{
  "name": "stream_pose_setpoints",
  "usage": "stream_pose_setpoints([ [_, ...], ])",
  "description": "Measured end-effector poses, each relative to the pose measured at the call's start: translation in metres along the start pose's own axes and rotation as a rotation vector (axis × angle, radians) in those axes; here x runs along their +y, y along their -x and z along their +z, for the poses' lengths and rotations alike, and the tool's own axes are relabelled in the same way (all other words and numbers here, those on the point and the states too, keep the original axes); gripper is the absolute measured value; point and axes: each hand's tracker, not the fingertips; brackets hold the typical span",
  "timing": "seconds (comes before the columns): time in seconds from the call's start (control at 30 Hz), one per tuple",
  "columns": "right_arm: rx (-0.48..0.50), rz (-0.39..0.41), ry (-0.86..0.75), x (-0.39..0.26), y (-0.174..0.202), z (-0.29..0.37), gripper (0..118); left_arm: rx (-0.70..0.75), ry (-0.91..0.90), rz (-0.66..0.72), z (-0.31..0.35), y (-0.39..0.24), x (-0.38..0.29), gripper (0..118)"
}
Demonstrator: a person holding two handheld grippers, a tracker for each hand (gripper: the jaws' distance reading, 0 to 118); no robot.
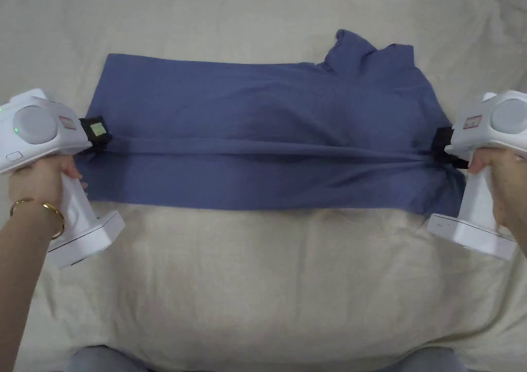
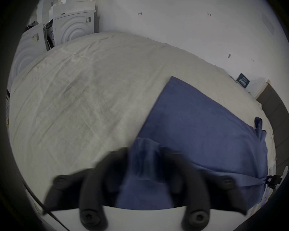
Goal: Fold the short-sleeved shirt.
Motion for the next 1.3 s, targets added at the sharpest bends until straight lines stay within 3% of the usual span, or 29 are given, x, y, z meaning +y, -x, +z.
stream_pose_setpoints([
  [0.07, -0.021, 0.002, -0.024, -0.001, -0.002, 0.005, 71, -0.011, -0.018, 0.021, 0.008, 0.006, 0.001, 113],
  [0.13, -0.036, 0.009, -0.076, 0.001, -0.006, 0.019, 84, -0.014, -0.090, 0.029, 0.023, 0.011, 0.006, 114],
  [0.23, -0.017, 0.012, -0.194, 0.007, -0.014, 0.054, 84, -0.040, -0.149, -0.040, 0.052, 0.011, 0.015, 114],
  [0.37, 0.037, 0.075, -0.345, 0.004, -0.025, 0.119, 84, -0.068, -0.285, -0.199, 0.103, 0.004, 0.017, 114],
  [0.53, 0.077, 0.136, -0.519, -0.038, -0.035, 0.187, 84, -0.091, -0.435, -0.366, 0.166, -0.001, -0.020, 116],
  [0.67, 0.099, 0.168, -0.560, -0.087, -0.035, 0.212, 84, -0.115, -0.455, -0.390, 0.191, 0.003, -0.061, 115],
  [0.73, 0.122, 0.172, -0.577, -0.111, -0.034, 0.218, 84, -0.119, -0.457, -0.410, 0.197, 0.006, -0.079, 111],
  [0.83, 0.146, 0.179, -0.607, -0.142, -0.033, 0.225, 83, -0.138, -0.460, -0.418, 0.206, 0.011, -0.105, 83],
  [0.9, 0.165, 0.175, -0.611, -0.158, -0.035, 0.227, 71, -0.152, -0.445, -0.401, 0.210, 0.013, -0.116, 62],
  [0.97, 0.184, 0.169, -0.614, -0.170, -0.037, 0.229, 40, -0.179, -0.444, -0.376, 0.214, 0.016, -0.127, 37],
  [1.07, 0.173, 0.157, -0.619, -0.181, -0.037, 0.231, 3, -0.197, -0.465, -0.386, 0.220, 0.015, -0.138, 3],
  [1.3, 0.168, 0.141, -0.604, -0.187, -0.042, 0.233, 0, -0.218, -0.506, -0.339, 0.231, 0.018, -0.148, 0],
])
